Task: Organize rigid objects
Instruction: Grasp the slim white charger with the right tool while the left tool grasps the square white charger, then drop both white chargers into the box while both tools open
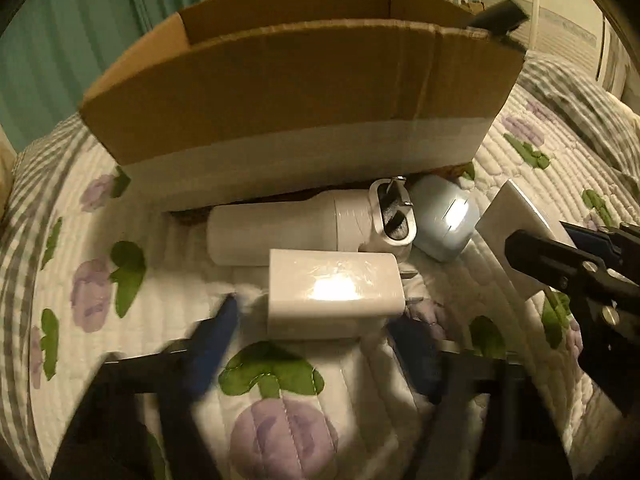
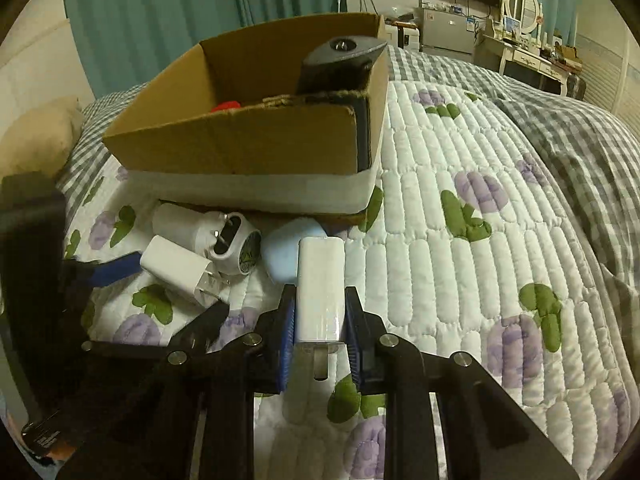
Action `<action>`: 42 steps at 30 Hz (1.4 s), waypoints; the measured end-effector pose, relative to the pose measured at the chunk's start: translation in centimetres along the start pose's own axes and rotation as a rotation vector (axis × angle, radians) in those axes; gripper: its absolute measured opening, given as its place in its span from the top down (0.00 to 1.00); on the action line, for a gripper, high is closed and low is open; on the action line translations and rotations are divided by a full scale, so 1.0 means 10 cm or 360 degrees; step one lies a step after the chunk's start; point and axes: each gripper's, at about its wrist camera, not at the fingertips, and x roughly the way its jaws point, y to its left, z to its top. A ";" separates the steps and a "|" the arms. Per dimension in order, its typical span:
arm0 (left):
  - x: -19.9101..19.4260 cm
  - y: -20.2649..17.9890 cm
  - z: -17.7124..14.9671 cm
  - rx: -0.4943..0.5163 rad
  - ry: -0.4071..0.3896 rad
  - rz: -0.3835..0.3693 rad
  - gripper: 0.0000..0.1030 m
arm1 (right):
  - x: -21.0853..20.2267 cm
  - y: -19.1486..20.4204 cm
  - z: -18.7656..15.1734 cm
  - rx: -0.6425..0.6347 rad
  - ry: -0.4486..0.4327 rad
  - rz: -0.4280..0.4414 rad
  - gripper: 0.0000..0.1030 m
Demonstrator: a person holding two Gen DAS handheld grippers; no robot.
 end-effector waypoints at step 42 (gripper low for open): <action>-0.69 0.81 1.53 -0.0113 -0.0286 -0.0010 0.49 | -0.39 0.29 1.84 -0.0147 -0.0281 0.0055 0.79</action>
